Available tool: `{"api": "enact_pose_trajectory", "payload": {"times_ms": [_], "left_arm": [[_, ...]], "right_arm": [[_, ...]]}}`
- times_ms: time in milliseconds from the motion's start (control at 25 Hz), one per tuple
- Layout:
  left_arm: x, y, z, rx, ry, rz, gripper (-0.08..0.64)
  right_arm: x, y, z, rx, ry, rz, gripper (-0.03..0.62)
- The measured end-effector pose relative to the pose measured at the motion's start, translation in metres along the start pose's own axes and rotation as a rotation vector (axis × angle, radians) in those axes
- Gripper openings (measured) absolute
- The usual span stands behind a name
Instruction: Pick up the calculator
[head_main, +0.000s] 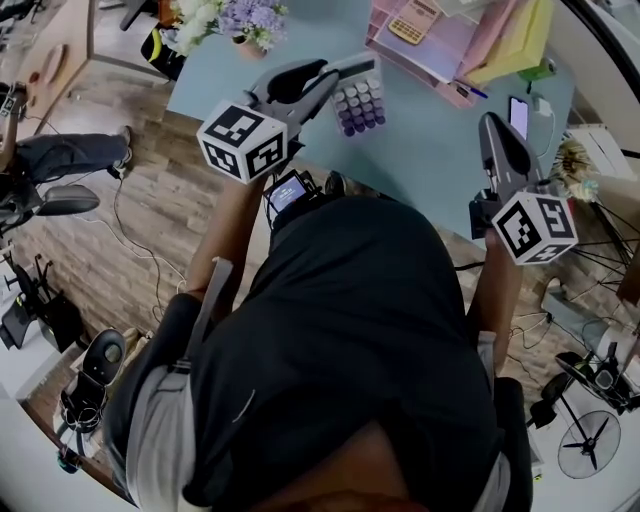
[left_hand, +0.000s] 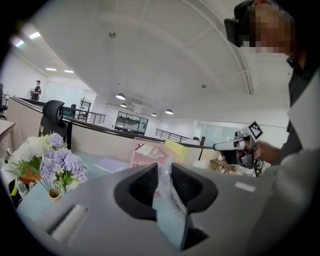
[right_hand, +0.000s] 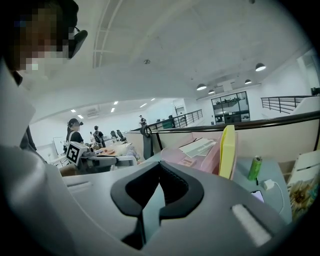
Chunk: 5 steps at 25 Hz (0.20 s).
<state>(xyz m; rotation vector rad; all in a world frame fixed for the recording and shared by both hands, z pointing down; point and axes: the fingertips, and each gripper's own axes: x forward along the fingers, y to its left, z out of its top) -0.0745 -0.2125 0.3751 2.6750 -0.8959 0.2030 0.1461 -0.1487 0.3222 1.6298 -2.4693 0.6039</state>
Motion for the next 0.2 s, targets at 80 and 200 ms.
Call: {"api": "enact_pose_trajectory", "payload": {"times_ms": [80, 200], "left_arm": [[-0.0015, -0.0019, 0.0025, 0.001, -0.006, -0.003, 0.149], [-0.0033, -0.004, 0.0051, 0.001, -0.014, -0.006, 0.149]], "right_arm": [[-0.001, 0.0004, -0.0005, 0.003, -0.002, -0.001, 0.005], [-0.0024, 0.0004, -0.002, 0.005, -0.002, -0.003, 0.005]]}}
